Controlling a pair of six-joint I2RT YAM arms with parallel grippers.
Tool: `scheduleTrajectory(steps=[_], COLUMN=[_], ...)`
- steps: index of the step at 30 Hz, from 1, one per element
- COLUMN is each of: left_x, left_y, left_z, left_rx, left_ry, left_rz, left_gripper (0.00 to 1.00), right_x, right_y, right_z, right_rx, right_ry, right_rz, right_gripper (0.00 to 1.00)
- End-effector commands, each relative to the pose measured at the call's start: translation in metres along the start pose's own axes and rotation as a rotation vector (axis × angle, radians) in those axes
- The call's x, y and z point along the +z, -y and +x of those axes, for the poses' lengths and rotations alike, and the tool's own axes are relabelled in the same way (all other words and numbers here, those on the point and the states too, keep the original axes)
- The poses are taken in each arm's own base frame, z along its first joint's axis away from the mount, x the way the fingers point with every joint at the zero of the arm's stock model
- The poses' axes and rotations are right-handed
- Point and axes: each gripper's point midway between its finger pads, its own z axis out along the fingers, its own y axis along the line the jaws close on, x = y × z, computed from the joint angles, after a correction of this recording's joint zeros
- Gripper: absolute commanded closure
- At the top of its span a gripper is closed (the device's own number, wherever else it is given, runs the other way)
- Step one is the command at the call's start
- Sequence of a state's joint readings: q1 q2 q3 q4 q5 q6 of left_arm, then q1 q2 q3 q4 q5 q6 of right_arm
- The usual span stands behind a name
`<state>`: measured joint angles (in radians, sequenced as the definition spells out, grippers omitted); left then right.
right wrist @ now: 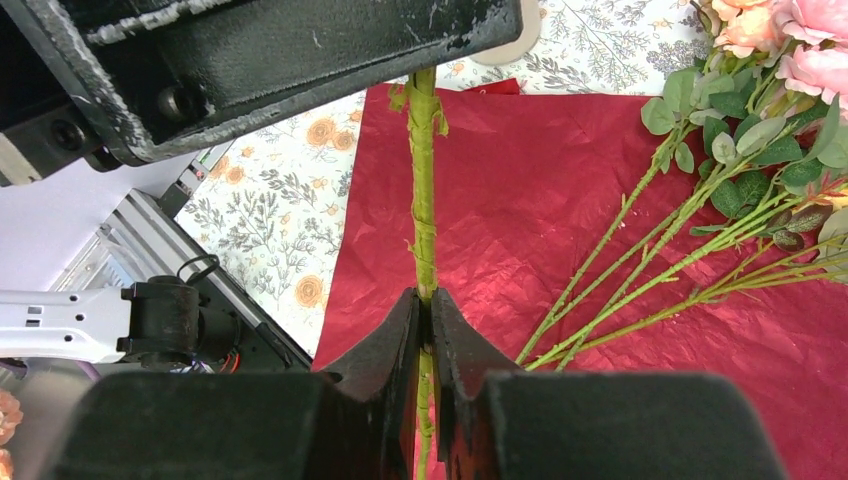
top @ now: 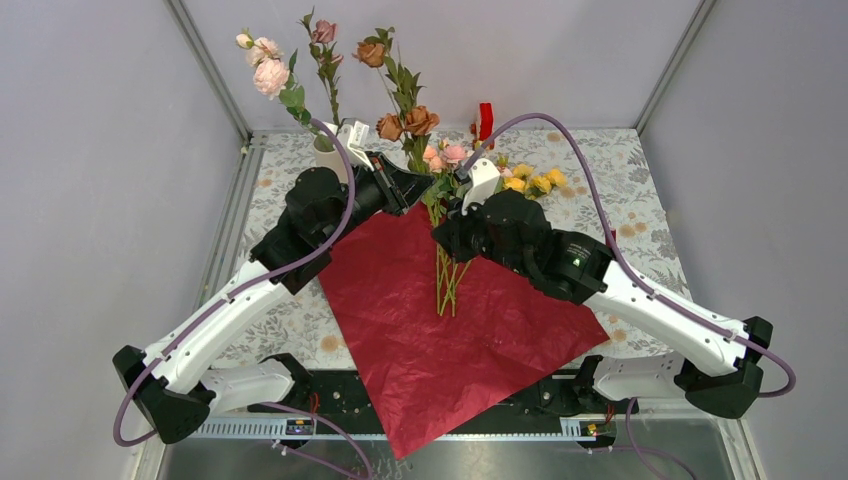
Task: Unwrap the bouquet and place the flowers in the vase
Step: Pick up the fake flower from the wrapping paper, then insert the fake flower into the vase.
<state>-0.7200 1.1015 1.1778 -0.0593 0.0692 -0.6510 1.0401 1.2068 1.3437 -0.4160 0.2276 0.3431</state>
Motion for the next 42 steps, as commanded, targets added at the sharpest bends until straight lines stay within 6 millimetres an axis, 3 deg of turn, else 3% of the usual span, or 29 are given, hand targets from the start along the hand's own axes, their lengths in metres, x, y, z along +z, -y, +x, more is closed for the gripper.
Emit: scheduleTrajectory(steps=[1, 10, 16, 21, 27, 29, 32, 35, 42], left_x=[-0.007, -0.006, -0.018, -0.039, -0.068, -0.073, -0.069, -0.063, -0.033], left_y=[0.018, 0.014, -0.010, -0.056, -0.097, -0.102, -0.106, -0.106, -0.126], left_z=[-0.027, -0.028, -0.061, -0.119, -0.196, -0.217, -0.240, -0.262, -0.288], left_rx=[0.025, 0.095, 0.294, 0.376, 0.514, 0.539, 0.575, 0.619, 0.702], left_ry=[0.081, 0.057, 0.108, 0.208, 0.420, 0.493, 0.562, 0.643, 0.696], left_rz=[0.043, 0.016, -0.108, -0.243, -0.387, -0.387, -0.362, -0.325, -0.310], left_gripper=[1.00, 1.00, 1.00, 1.00, 1.00, 1.00, 1.00, 1.00, 1.00], right_x=[-0.007, -0.019, -0.034, -0.035, -0.041, -0.045, -0.050, -0.056, -0.063], right_y=[-0.003, 0.004, 0.027, 0.068, 0.132, 0.151, 0.183, 0.203, 0.222], right_z=[-0.016, -0.018, -0.020, -0.008, 0.013, 0.020, 0.033, 0.042, 0.050], right_rx=[-0.013, -0.014, -0.035, -0.014, 0.044, 0.058, 0.101, 0.130, 0.181], right_ry=[0.044, 0.085, 0.133, 0.111, 0.092, 0.084, 0.068, 0.056, 0.054], right_rz=[0.007, 0.014, 0.086, 0.172, 0.305, 0.347, 0.412, 0.449, 0.471], right_gripper=[0.94, 0.40, 0.19, 0.13, 0.04, 0.03, 0.03, 0.02, 0.03])
